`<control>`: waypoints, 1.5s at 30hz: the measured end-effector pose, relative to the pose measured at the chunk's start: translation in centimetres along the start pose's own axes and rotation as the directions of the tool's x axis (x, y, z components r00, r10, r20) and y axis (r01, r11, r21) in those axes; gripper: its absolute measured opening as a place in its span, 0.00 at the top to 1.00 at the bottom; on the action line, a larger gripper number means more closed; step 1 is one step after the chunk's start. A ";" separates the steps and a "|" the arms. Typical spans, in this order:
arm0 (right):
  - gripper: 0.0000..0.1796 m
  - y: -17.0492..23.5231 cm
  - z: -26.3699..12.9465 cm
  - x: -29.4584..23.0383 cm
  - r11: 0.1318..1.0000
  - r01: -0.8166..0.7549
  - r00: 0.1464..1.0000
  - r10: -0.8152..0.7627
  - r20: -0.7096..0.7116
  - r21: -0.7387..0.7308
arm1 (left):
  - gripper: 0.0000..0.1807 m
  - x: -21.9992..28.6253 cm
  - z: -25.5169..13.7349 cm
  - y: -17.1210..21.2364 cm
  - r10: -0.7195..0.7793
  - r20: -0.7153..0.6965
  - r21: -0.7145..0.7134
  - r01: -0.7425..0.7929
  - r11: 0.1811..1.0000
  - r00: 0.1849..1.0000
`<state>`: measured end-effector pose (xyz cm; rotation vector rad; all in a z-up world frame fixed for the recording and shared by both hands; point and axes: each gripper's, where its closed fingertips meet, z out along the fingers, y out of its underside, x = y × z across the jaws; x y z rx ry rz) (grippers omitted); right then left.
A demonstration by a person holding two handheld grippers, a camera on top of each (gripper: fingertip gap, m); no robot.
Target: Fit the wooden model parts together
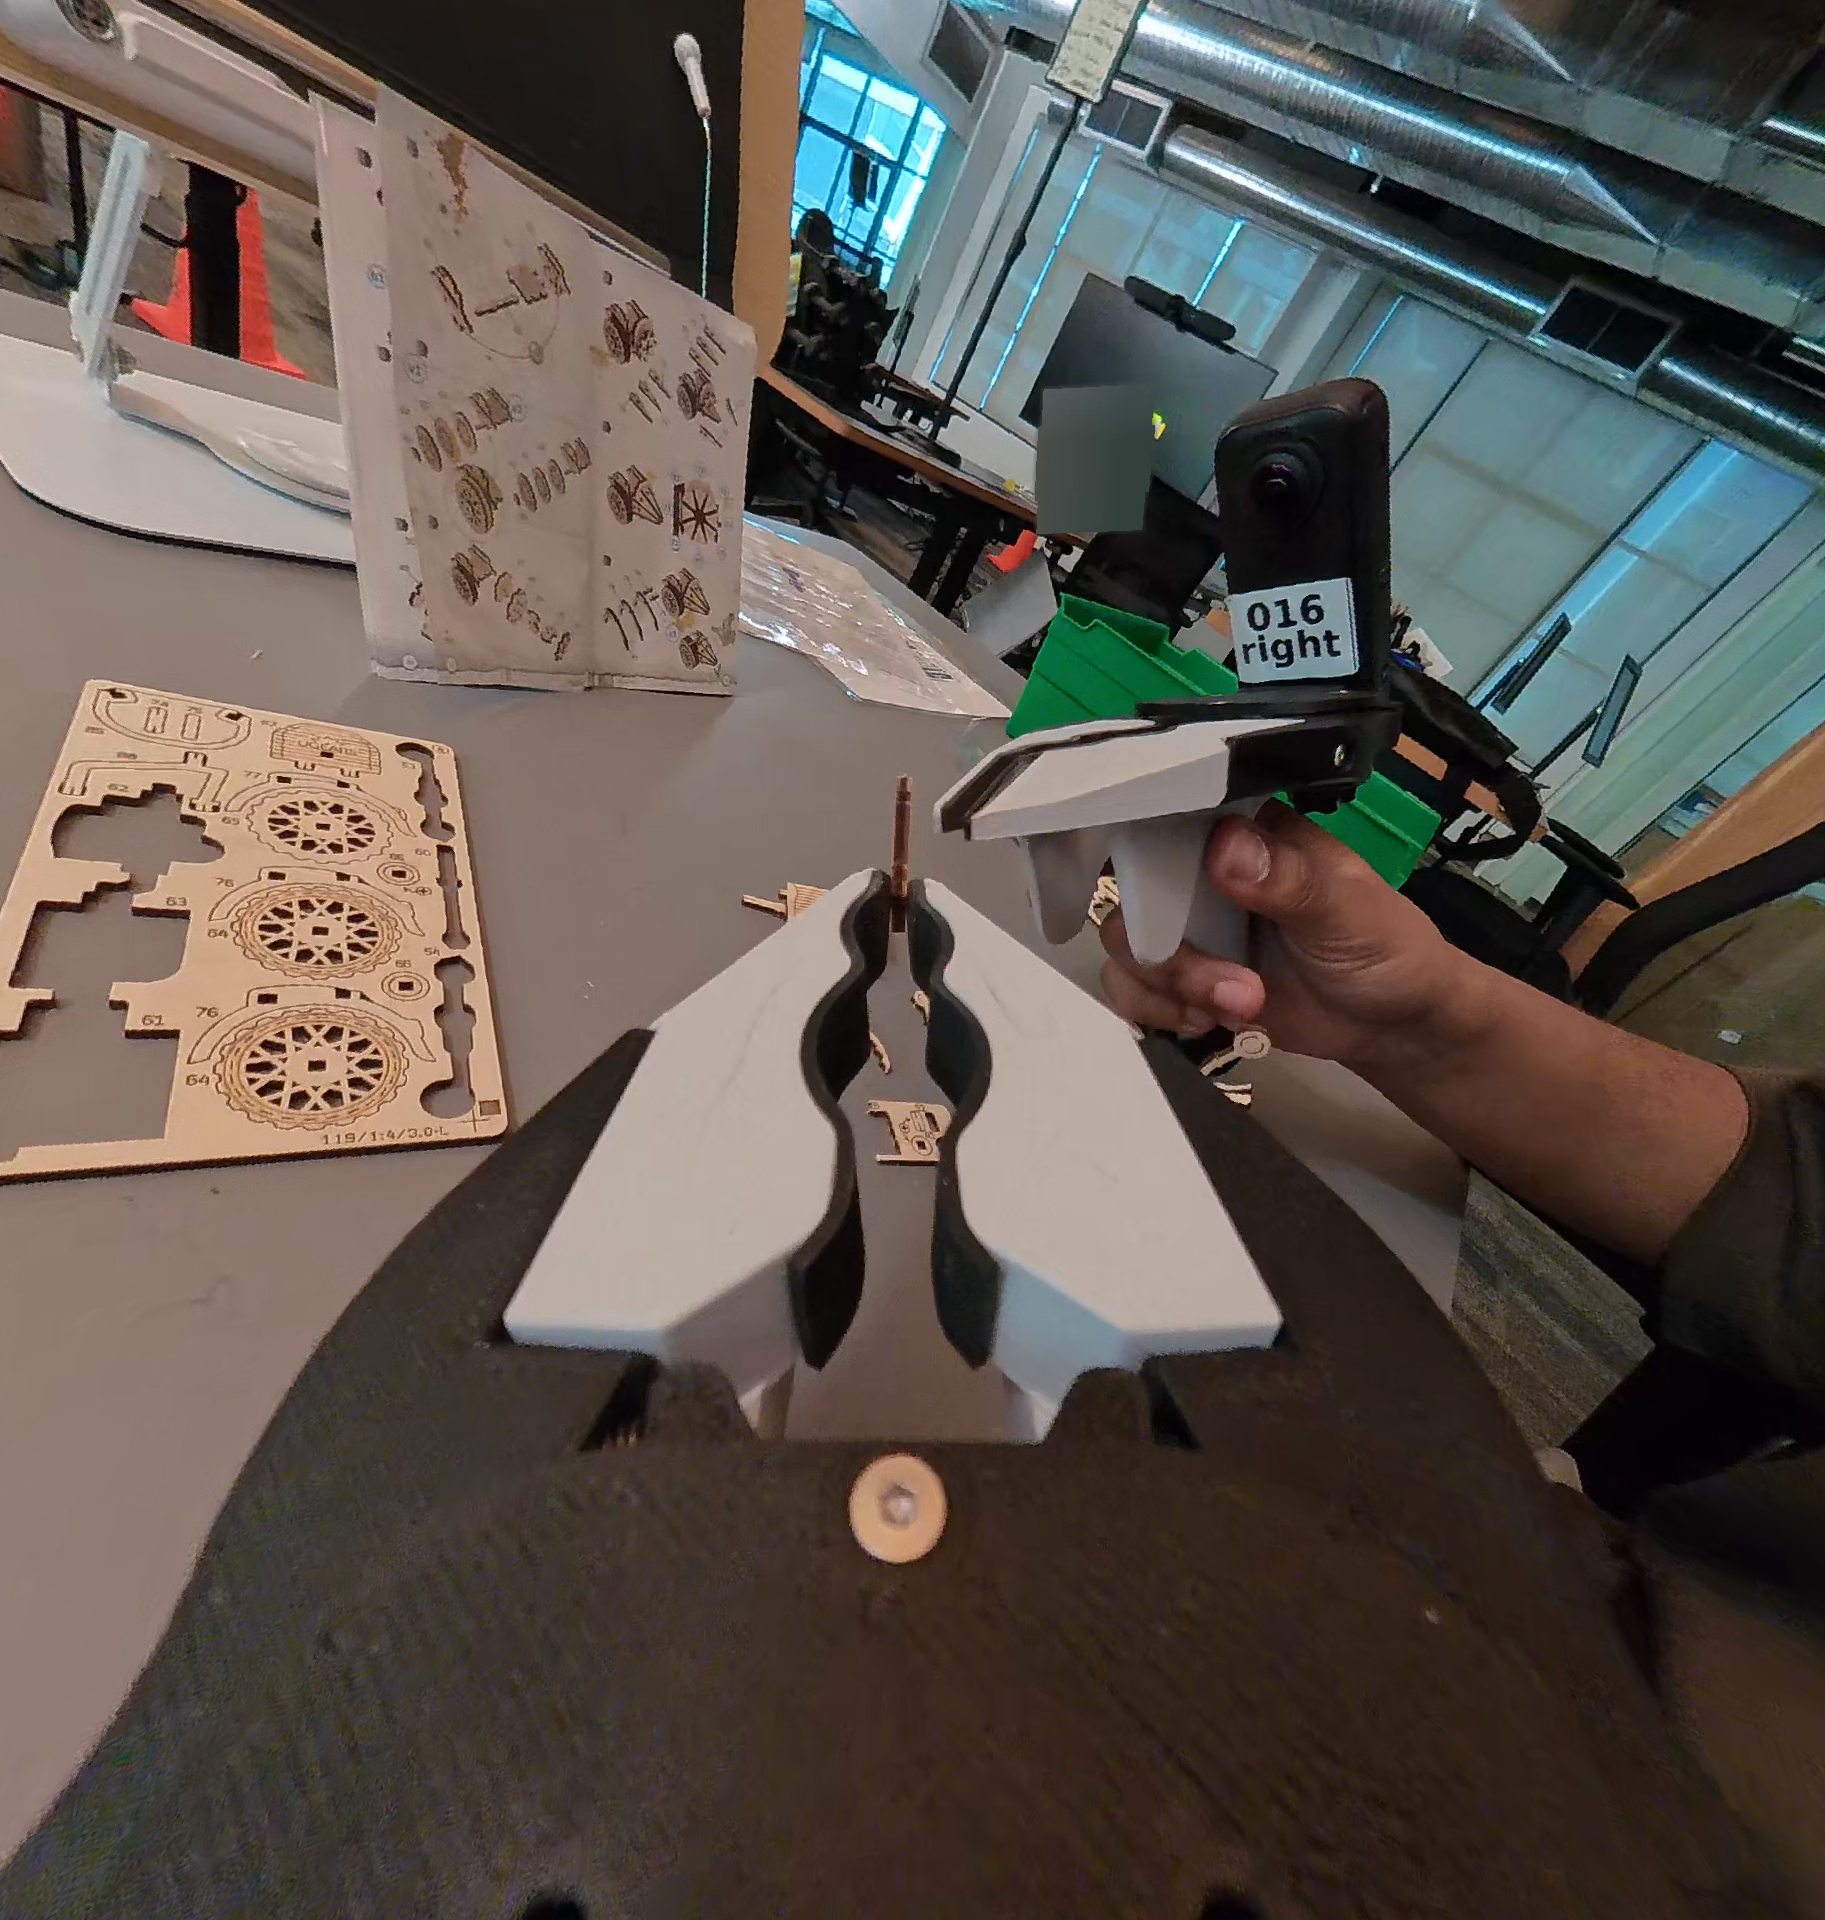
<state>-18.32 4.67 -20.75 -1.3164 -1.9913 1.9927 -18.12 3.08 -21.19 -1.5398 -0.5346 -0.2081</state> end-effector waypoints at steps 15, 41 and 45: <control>0.96 -0.9 -1.7 0.8 0.998 0.051 0.998 -0.049 -0.047 0.048 | 1.00 -0.2 0.0 0.1 -0.021 -0.008 -0.007 0.021 1.000 1.000; 0.83 3.8 -7.2 7.8 0.950 0.264 0.843 -0.310 -0.440 -0.164 | 0.99 0.2 0.6 1.3 -0.091 -0.058 -0.069 0.087 0.994 0.994; 0.78 4.7 -7.0 8.4 0.944 0.240 0.830 -0.321 -0.456 -0.227 | 0.99 0.2 0.6 1.4 -0.098 -0.062 -0.074 0.094 0.993 0.993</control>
